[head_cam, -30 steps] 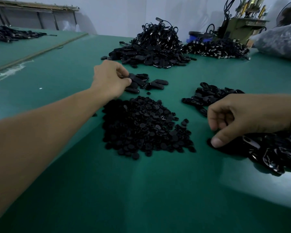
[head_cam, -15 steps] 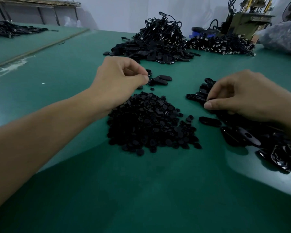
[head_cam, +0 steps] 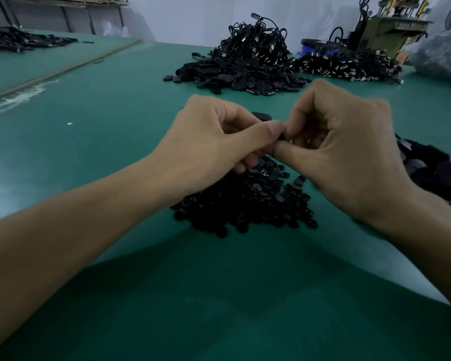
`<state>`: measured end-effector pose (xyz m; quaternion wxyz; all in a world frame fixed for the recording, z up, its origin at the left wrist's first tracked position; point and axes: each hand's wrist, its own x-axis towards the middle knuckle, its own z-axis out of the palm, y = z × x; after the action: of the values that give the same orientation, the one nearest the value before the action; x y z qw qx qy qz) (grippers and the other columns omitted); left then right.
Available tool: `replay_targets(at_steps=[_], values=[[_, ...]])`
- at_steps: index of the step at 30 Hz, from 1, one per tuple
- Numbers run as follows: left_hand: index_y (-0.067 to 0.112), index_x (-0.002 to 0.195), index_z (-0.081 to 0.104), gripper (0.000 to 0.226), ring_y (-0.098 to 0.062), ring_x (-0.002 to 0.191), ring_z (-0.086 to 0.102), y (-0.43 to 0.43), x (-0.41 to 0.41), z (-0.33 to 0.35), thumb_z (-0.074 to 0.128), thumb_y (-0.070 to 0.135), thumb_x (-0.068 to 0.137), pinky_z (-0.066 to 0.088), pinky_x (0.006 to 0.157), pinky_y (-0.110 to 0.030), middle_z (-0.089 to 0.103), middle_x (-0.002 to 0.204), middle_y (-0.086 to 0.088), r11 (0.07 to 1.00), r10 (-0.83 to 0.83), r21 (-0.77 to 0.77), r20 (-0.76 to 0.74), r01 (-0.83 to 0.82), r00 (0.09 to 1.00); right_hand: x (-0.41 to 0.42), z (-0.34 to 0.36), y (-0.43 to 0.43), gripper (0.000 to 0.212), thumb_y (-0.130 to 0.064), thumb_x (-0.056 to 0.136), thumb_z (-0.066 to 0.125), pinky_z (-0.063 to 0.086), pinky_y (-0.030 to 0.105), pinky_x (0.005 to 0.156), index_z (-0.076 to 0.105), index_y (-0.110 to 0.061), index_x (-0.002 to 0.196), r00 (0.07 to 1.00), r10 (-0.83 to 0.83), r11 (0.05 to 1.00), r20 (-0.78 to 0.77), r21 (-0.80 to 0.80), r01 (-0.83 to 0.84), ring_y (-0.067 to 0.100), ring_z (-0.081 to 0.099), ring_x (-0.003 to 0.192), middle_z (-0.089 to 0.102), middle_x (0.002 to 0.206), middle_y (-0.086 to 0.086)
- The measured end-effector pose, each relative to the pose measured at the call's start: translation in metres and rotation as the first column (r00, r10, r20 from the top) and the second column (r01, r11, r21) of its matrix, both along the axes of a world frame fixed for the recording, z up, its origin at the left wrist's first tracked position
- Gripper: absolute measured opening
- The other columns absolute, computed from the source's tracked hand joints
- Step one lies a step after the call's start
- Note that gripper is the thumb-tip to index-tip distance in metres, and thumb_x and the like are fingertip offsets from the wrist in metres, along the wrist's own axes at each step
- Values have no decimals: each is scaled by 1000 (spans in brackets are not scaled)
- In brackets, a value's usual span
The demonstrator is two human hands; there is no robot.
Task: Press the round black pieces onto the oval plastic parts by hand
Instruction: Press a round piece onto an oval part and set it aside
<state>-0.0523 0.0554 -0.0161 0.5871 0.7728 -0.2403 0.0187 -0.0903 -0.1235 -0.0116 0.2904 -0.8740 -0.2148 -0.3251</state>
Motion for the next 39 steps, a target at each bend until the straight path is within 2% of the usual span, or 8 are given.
replay_targets(at_steps=[6, 13, 19, 21, 25, 28, 34, 39], values=[[5, 85, 73, 1, -17, 66, 73, -1, -4, 1, 73, 6, 86, 59, 63, -23, 76, 73, -10, 985, -79, -164, -163, 52, 983, 1, -1, 3, 21, -8, 76, 77, 50, 30, 55, 57, -12, 74, 998, 50, 996, -29, 77, -48, 13, 62, 61, 69, 74, 5], [9, 80, 71, 21, -19, 67, 70, 2, 0, -1, 70, -11, 81, 60, 66, -23, 74, 72, -8, 983, -28, -183, -219, -13, 975, 6, -5, -5, 22, -1, 77, 82, 61, 44, 75, 63, -11, 82, 949, 228, 956, -216, 233, -177, 22, 72, 83, 74, 93, 3], [17, 78, 73, 26, -19, 70, 69, 7, 5, -3, 75, -9, 78, 56, 62, -19, 74, 71, -5, 988, -7, -154, -171, -19, 985, 11, -5, -10, 20, -18, 84, 81, 54, 25, 64, 69, -30, 95, 965, 94, 978, -243, 204, -44, 9, 66, 69, 71, 86, -11], [18, 79, 73, 26, -20, 71, 68, 7, 6, -4, 75, -9, 79, 56, 63, -19, 74, 72, -4, 989, -8, -144, -157, -15, 987, 12, -6, -11, 17, -17, 86, 78, 59, 27, 72, 72, -28, 96, 942, 109, 970, -317, 239, -32, 11, 71, 75, 75, 85, -6], [14, 83, 72, 21, -14, 68, 70, 10, 8, -5, 73, -6, 83, 57, 64, -19, 74, 70, -3, 986, -26, -166, -152, 1, 988, 13, -5, -11, 15, -11, 87, 75, 49, 10, 61, 71, -22, 96, 905, 194, 939, -380, 340, -59, 5, 70, 66, 77, 78, -4], [14, 82, 72, 15, -12, 66, 70, 10, 9, -6, 75, -1, 84, 57, 63, -19, 74, 68, -3, 985, -17, -174, -139, -7, 990, 12, -3, -11, 15, -10, 88, 74, 48, 11, 60, 71, -23, 96, 895, 213, 927, -392, 369, -60, 5, 71, 65, 77, 79, -4], [17, 82, 72, 15, -10, 65, 70, 12, 13, -8, 76, 2, 85, 55, 61, -17, 73, 66, 1, 985, 91, -137, -70, -100, 993, 14, -8, -15, 4, -26, 88, 75, 47, 8, 62, 72, -29, 90, 925, -38, 998, -379, 24, 52, -4, 64, 65, 70, 69, -11], [13, 86, 72, 12, -19, 73, 76, 13, 14, -8, 74, 1, 88, 59, 65, -22, 75, 73, -3, 972, 97, -206, -92, -114, 991, 12, -6, -14, 6, -36, 79, 77, 42, 4, 62, 74, -30, 79, 888, -94, 979, -451, -205, 0, -5, 61, 65, 67, 65, -16]])
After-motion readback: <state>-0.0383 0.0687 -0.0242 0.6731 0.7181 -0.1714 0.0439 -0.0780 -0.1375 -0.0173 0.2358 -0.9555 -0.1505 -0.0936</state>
